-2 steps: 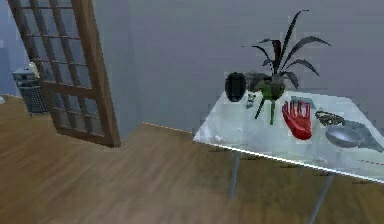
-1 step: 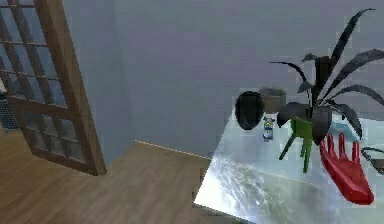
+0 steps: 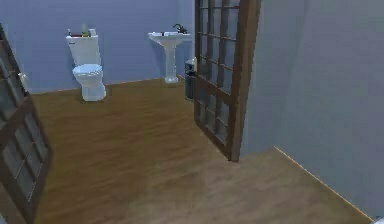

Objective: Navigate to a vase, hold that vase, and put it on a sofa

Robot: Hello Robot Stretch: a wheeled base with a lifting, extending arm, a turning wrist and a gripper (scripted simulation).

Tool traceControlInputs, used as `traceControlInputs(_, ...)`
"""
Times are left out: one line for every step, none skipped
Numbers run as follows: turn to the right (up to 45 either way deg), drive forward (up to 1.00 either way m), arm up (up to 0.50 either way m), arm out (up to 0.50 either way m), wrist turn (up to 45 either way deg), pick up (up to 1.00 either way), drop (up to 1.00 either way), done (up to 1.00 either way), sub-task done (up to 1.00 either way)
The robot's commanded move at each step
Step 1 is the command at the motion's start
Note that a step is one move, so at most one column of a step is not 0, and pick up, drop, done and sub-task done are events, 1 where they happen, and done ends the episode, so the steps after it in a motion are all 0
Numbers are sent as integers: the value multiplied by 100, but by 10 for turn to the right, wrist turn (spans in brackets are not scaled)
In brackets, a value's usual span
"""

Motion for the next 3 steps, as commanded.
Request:
traceControlInputs(-240,0,0,0,0,0,0,0,0)
traceControlInputs(450,0,0,0,0,0,0,0,0)
traceControlInputs(30,0,0,0,0,0,0,0,0)
